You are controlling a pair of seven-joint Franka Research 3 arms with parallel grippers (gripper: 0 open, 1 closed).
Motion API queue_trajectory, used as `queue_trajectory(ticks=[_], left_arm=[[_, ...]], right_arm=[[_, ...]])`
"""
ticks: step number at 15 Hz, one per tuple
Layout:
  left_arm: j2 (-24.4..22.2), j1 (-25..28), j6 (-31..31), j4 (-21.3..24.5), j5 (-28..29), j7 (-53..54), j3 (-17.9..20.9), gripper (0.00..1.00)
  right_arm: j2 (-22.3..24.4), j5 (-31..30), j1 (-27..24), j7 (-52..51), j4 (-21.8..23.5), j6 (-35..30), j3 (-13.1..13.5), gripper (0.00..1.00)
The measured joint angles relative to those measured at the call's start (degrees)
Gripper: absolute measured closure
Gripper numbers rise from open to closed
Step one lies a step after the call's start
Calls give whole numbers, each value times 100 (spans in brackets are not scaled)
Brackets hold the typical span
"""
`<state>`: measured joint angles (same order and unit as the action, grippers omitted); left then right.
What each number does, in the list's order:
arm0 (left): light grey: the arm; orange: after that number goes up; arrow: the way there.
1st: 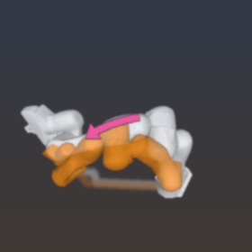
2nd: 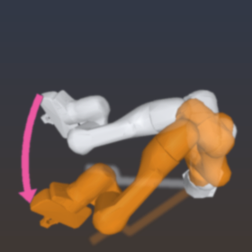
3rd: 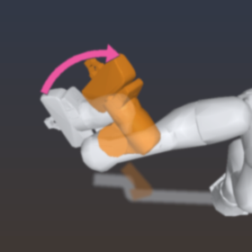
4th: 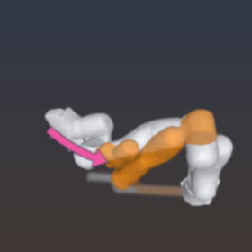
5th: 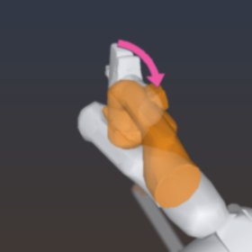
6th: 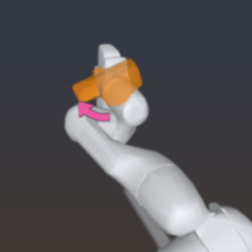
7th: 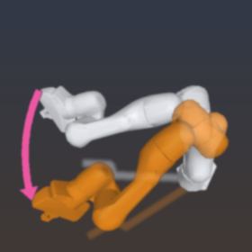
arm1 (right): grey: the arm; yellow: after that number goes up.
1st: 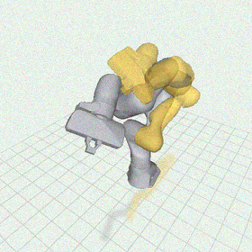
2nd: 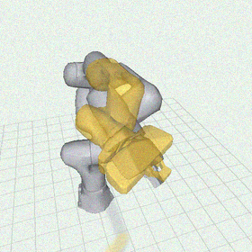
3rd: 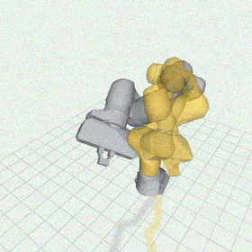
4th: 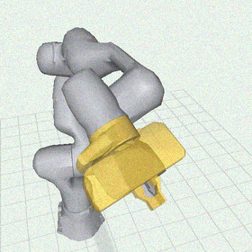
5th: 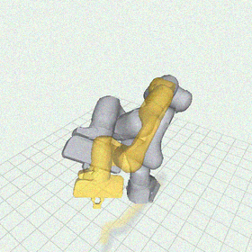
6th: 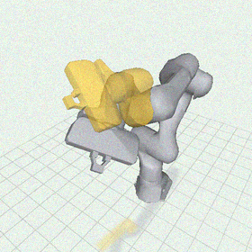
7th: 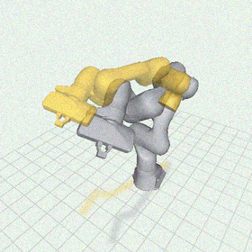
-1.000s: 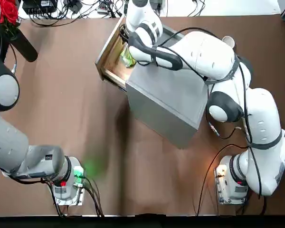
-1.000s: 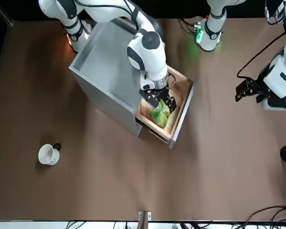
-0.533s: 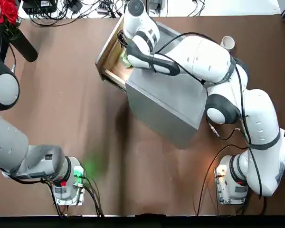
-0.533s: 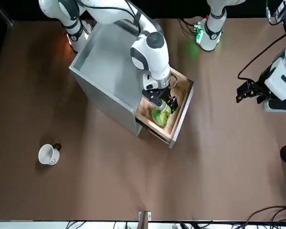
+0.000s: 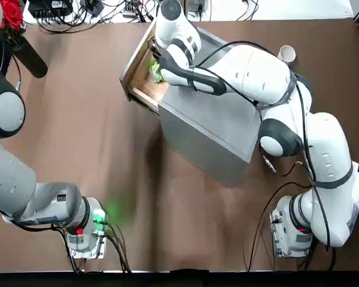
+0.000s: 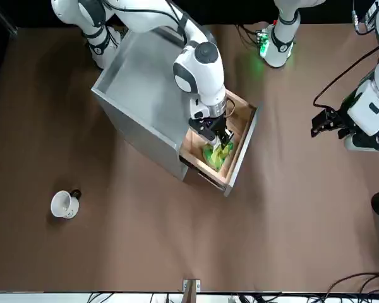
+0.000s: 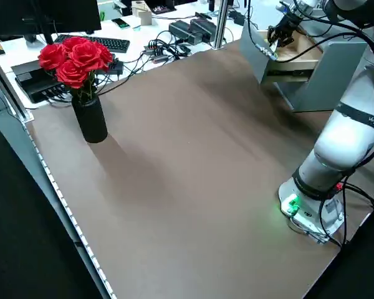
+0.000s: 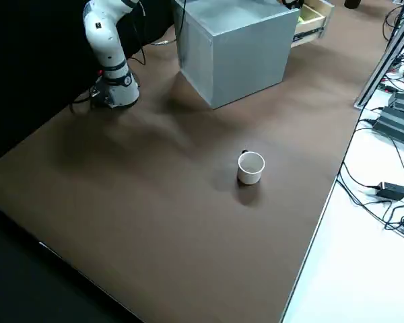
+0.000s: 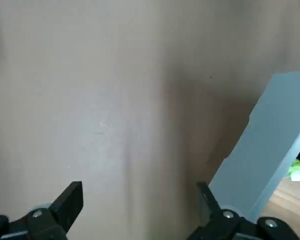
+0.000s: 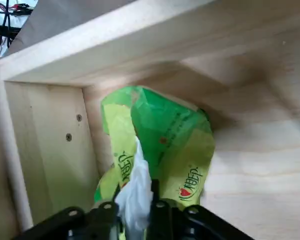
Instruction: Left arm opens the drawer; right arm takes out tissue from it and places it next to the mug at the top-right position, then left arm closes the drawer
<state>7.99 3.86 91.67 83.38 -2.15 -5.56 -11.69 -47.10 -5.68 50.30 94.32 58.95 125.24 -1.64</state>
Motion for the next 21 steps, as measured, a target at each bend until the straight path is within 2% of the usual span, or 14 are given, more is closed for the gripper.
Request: queue_trajectory(ticks=[2, 3, 10, 13, 16, 17, 21], left_arm=[[1, -10, 0, 4, 0, 10, -6, 0], [2, -10, 0, 7, 0, 29, -6, 0], [108, 3, -10, 39, 0, 77, 2, 0], [121, 60, -24, 63, 0, 38, 8, 0], [147, 381, -144, 88, -187, 31, 15, 0], [186, 496, -193, 92, -271, 31, 19, 17], [317, 464, -209, 107, -280, -409, 4, 56]], right_arm=[[0, 0, -10, 0, -18, -1, 11, 94], [3, 0, -27, 0, -32, -12, 18, 98], [150, 44, -375, 0, -196, -99, -12, 98], [383, 328, -542, -6, -226, -250, -37, 98], [577, 822, -663, -12, -227, -302, -45, 98], [689, 970, -690, -12, -235, -302, -49, 98], [1069, 1163, -813, -36, -251, -458, -52, 98]])
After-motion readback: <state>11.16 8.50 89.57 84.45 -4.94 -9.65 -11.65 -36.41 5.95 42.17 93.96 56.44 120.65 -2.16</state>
